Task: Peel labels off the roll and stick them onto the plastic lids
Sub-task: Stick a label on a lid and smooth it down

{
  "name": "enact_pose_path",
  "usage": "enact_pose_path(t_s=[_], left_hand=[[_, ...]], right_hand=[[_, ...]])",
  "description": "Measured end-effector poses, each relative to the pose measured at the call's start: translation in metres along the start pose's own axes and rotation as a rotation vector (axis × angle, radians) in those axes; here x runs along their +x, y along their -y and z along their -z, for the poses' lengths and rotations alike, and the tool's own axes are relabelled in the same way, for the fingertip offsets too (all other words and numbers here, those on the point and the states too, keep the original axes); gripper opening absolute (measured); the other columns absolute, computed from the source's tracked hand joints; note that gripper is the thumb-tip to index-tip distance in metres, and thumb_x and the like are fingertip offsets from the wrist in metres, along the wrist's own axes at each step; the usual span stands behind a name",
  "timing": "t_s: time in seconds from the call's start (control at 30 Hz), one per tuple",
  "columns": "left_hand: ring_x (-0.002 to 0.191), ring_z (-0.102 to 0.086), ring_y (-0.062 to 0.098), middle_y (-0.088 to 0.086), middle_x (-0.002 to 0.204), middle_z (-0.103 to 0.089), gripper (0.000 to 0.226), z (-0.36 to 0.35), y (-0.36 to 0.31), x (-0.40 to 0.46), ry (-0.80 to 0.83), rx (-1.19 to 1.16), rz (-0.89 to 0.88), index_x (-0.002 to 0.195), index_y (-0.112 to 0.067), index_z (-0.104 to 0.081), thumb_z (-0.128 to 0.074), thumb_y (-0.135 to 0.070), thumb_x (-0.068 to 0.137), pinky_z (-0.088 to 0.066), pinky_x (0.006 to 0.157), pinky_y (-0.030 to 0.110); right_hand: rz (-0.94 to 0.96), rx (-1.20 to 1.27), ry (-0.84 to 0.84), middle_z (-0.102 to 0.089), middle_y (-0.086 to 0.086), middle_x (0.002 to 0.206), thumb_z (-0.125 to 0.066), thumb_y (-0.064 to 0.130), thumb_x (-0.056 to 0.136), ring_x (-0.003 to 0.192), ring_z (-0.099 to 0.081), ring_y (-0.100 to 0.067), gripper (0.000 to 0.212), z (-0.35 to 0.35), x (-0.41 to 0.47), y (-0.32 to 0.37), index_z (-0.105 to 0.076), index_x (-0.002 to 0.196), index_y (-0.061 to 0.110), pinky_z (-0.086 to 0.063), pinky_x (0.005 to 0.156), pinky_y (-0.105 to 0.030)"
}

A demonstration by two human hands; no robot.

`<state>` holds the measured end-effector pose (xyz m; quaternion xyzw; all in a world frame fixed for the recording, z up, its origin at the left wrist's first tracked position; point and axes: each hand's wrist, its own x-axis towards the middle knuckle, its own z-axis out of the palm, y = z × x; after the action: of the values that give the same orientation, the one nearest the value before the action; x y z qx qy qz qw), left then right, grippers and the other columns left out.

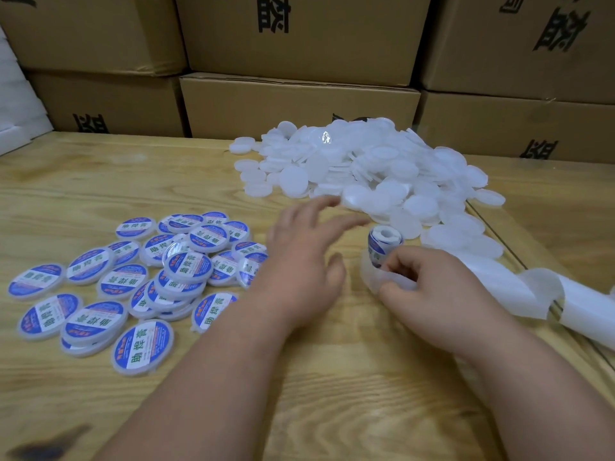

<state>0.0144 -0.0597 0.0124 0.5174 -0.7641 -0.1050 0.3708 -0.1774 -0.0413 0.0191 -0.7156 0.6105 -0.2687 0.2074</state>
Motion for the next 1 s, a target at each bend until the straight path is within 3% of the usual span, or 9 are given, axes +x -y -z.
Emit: enact_pose_path(t_s=[0.1, 0.23, 0.3, 0.43, 0.5, 0.63, 0.77, 0.9, 1.0], left_hand=[[0.147, -0.011, 0.012, -0.017, 0.161, -0.020, 0.075, -0.014, -0.011, -0.004, 0.170, -0.001, -0.038, 0.140, -0.054, -0.048, -0.058, -0.011, 0.079, -0.011, 0.111, 0.034], [0.147, -0.007, 0.010, -0.017, 0.163, -0.017, 0.067, -0.023, -0.010, 0.000, 0.185, 0.044, -0.040, 0.134, -0.052, -0.053, -0.059, -0.014, 0.080, -0.007, 0.106, 0.029], [0.146, -0.008, 0.008, -0.017, 0.162, -0.021, 0.052, -0.025, -0.008, 0.000, 0.156, 0.042, -0.022, 0.126, -0.050, -0.059, -0.063, -0.020, 0.084, -0.007, 0.104, 0.028], [0.141, -0.019, 0.011, -0.018, 0.149, -0.038, 0.017, -0.029, -0.005, -0.002, 0.098, 0.021, -0.019, 0.102, -0.043, -0.069, -0.065, -0.032, 0.090, -0.008, 0.102, 0.027], [0.136, -0.023, 0.010, -0.019, 0.140, -0.043, 0.015, -0.030, -0.005, -0.001, 0.107, 0.015, -0.042, 0.101, -0.041, -0.070, -0.062, -0.037, 0.089, -0.008, 0.098, 0.024], [0.130, -0.028, 0.010, -0.019, 0.129, -0.046, 0.015, -0.031, -0.003, 0.000, 0.087, -0.008, -0.052, 0.100, -0.039, -0.070, -0.060, -0.037, 0.089, -0.014, 0.100, 0.027], [0.126, -0.033, 0.011, -0.018, 0.123, -0.049, 0.018, -0.030, -0.004, -0.001, 0.072, -0.057, -0.065, 0.095, -0.035, -0.069, -0.060, -0.038, 0.080, -0.017, 0.099, 0.029], [0.120, -0.041, 0.007, -0.022, 0.116, -0.053, 0.028, -0.030, -0.005, -0.001, 0.071, -0.120, -0.044, 0.109, -0.040, -0.060, -0.064, -0.033, 0.082, -0.027, 0.101, 0.031], [0.115, -0.048, 0.005, -0.021, 0.114, -0.055, 0.049, -0.031, 0.003, 0.003, 0.021, -0.167, 0.082, 0.125, -0.041, -0.052, -0.055, -0.021, 0.080, -0.041, 0.101, 0.032]], right_hand=[[0.013, 0.013, 0.031, -0.058, 0.012, 0.064, -0.063, 0.025, 0.082, 0.051, -0.047, -0.003, 0.011, 0.001, -0.001, 0.002, -0.059, 0.072, 0.024, -0.037, 0.046, -0.015], [-0.007, 0.020, 0.100, -0.052, 0.012, 0.052, -0.061, 0.021, 0.080, 0.047, -0.045, -0.003, 0.014, 0.006, -0.002, 0.006, -0.059, 0.067, 0.020, -0.038, 0.045, -0.014], [-0.033, 0.026, 0.165, -0.050, 0.009, 0.050, -0.055, 0.030, 0.073, 0.044, -0.042, -0.004, 0.018, 0.010, -0.004, 0.008, -0.058, 0.062, 0.016, -0.034, 0.043, -0.016], [-0.061, 0.026, 0.179, -0.042, 0.005, 0.060, -0.044, 0.052, 0.061, 0.054, -0.036, -0.011, 0.045, 0.013, -0.005, 0.011, -0.051, 0.066, 0.008, -0.034, 0.057, -0.035], [-0.058, 0.034, 0.122, -0.051, 0.008, 0.058, -0.047, 0.063, 0.063, 0.053, -0.044, -0.007, 0.052, 0.012, -0.006, 0.012, -0.059, 0.069, 0.013, -0.039, 0.059, -0.034], [-0.023, 0.030, 0.047, -0.069, 0.021, 0.077, -0.060, 0.084, 0.056, 0.069, -0.062, 0.003, 0.060, 0.009, -0.007, 0.011, -0.066, 0.075, 0.027, -0.044, 0.060, -0.025], [-0.037, 0.064, -0.021, -0.064, 0.031, 0.089, -0.073, 0.063, 0.071, 0.070, -0.060, 0.007, 0.035, 0.011, -0.003, 0.006, -0.064, 0.092, 0.036, -0.041, 0.062, -0.023], [-0.027, 0.076, 0.019, -0.070, 0.022, 0.079, -0.070, 0.040, 0.086, 0.062, -0.062, -0.001, 0.004, 0.013, -0.004, 0.002, -0.071, 0.087, 0.036, -0.050, 0.061, -0.024], [-0.018, 0.028, 0.033, -0.067, 0.020, 0.067, -0.065, 0.032, 0.087, 0.055, -0.057, -0.001, 0.012, 0.013, -0.005, 0.001, -0.070, 0.077, 0.034, -0.044, 0.050, -0.015]])
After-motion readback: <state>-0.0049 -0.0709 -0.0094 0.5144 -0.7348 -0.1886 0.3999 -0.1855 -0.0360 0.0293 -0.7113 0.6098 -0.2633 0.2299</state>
